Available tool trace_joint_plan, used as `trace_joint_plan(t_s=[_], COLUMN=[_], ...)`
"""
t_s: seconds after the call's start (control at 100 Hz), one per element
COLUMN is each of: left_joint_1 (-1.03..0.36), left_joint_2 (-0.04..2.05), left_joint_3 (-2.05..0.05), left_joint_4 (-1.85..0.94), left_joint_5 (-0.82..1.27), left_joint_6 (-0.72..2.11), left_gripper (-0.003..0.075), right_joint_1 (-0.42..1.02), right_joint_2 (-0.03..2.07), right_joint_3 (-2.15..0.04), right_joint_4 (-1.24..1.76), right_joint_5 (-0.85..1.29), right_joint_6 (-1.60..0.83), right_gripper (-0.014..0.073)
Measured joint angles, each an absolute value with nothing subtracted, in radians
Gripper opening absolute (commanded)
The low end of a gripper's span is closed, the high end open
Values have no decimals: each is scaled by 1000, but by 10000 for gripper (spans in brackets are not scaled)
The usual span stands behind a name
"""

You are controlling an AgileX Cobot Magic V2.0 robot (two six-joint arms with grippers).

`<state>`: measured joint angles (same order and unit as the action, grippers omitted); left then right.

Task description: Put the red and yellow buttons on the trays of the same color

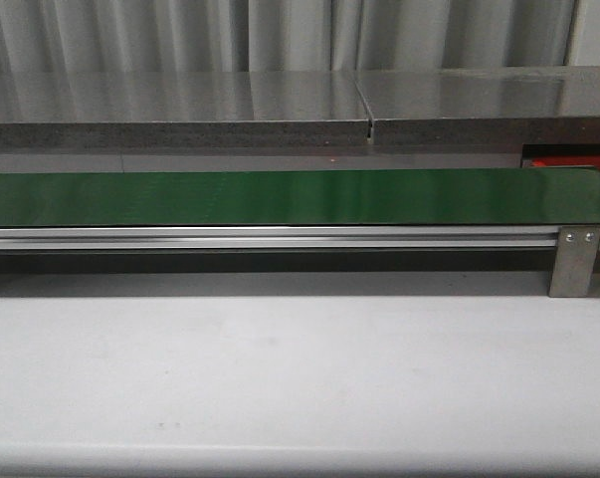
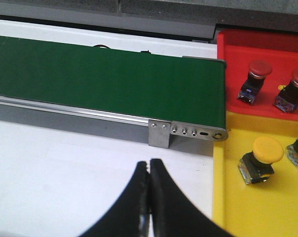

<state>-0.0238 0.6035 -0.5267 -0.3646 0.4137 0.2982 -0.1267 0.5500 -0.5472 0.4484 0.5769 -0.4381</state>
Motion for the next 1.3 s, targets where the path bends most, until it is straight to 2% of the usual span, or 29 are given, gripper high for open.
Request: trace_joint_plan(t_s=[0.36, 0.45, 0.52, 0.59, 0.71, 0.76, 0.81, 1.11, 1.3], left_joint_1=[-24, -24, -24, -24, -24, -24, -24, -24, 29], left_joint_2=[604, 604, 604, 604, 604, 604, 604, 608, 706], left_joint_3=[-527, -527, -527, -527, -527, -527, -527, -527, -601], left_joint_4=[-365, -365, -365, -365, -365, -365, -365, -368, -369], left_joint_5=[414, 414, 414, 414, 416, 418, 418, 439, 456], left_joint_6=[298, 298, 298, 298, 298, 298, 298, 298, 279], left_gripper=[-18, 27, 125, 265, 564, 640, 676, 655, 649], right_joint_1=[-127, -127, -127, -127, -127, -127, -127, -127, -127], right_joint_2=[550, 550, 550, 550, 550, 550, 550, 550, 550], right_joint_3=[-547, -547, -547, -547, -547, -547, -547, -547, -547], right_joint_4=[448, 448, 448, 448, 448, 448, 448, 448, 448], right_joint_5=[577, 577, 577, 577, 577, 577, 577, 578, 578], right_joint_6=[-438, -438, -438, -438, -438, -438, -438, -438, -438], right_gripper=[-67, -67, -67, -67, -67, -67, -67, -67, -67])
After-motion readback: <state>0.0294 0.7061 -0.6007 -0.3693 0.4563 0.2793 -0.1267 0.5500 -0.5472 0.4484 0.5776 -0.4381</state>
